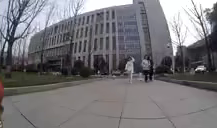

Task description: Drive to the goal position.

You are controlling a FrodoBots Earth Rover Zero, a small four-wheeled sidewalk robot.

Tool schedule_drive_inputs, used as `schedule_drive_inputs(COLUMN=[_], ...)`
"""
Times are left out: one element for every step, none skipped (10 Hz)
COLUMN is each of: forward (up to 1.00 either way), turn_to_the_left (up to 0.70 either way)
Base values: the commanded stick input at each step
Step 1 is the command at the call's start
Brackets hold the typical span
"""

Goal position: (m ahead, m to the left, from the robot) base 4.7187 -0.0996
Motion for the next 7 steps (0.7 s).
schedule_drive_inputs(forward=[0.7,0.7,0.7,0.7,0.7,0.7,0.7], turn_to_the_left=[0.0,0.0,0.0,0.0,0.0,0.0,0.0])
